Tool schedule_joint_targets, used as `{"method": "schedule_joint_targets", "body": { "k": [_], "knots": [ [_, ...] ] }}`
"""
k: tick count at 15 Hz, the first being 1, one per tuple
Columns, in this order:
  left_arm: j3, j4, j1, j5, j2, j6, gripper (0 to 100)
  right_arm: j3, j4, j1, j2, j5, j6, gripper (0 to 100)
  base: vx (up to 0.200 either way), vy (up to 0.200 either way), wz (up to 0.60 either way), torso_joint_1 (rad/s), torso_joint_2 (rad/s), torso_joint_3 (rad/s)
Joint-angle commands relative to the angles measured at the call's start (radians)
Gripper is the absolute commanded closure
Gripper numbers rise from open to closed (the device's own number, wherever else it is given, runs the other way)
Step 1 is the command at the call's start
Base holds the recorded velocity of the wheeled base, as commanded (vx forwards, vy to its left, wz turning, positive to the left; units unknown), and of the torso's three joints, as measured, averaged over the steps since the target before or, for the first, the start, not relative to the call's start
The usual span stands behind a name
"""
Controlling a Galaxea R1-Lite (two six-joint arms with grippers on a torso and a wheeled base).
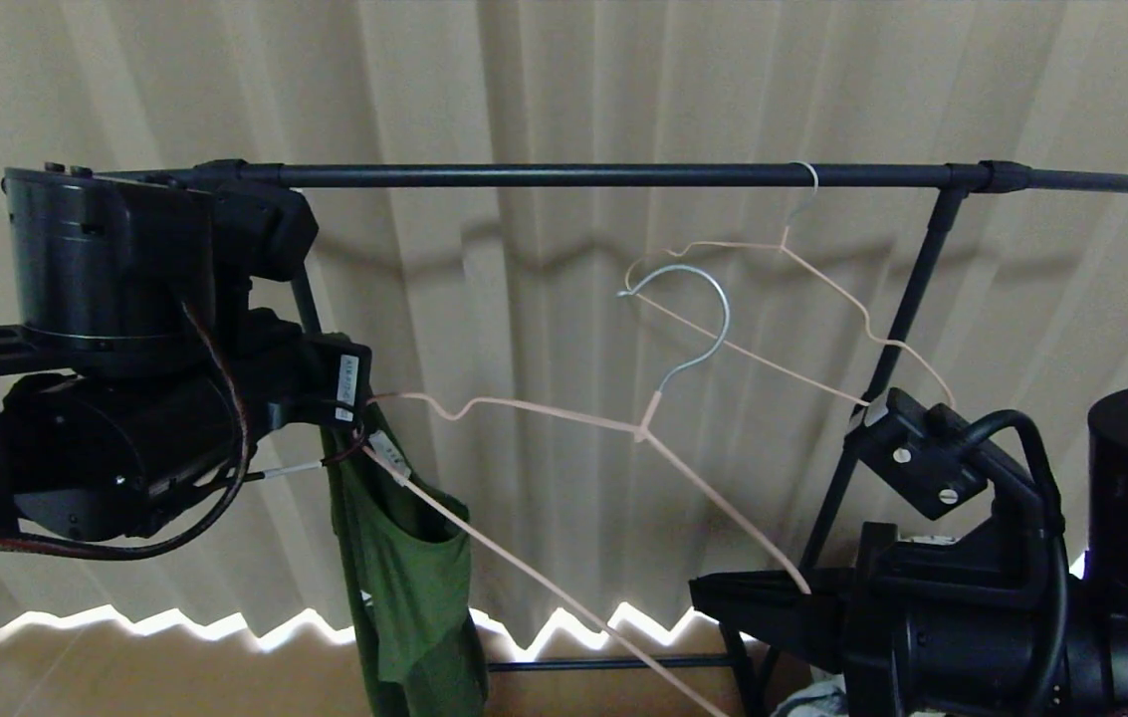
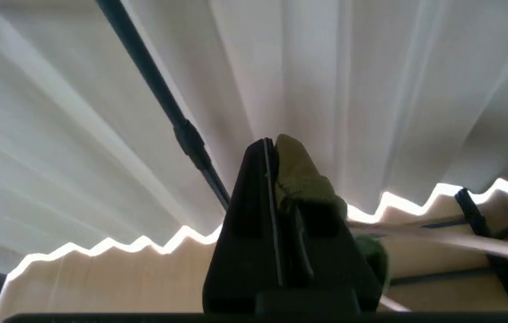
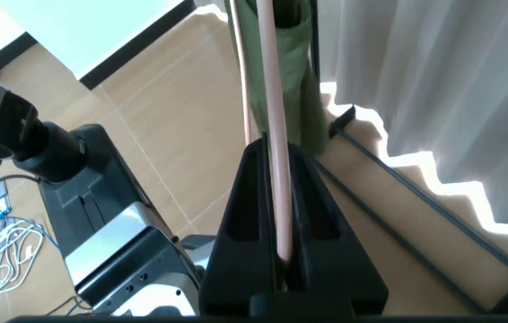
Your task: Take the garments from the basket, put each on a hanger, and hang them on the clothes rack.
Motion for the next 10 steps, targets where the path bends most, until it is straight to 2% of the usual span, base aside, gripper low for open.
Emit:
{"method": "schedule_joint_targets", "body": {
  "k": [1,8,10],
  "knots": [
    [-0.002,0.0,0.001,0.004,-0.003,0.003,100,0.007,-0.003,0.003,-0.002,0.001,0.001,100,0.0,0.0,0.0,0.0,0.0,0.0],
    [0.001,0.003,0.001,0.005,0.003,0.003,100,0.002,-0.005,0.008,-0.004,0.004,0.003,100,0.0,0.0,0.0,0.0,0.0,0.0],
    [0.001,0.001,0.015,0.007,0.004,0.015,100,0.004,-0.005,0.037,-0.01,0.004,0.003,100,0.0,0.0,0.0,0.0,0.0,0.0]
  ]
}}
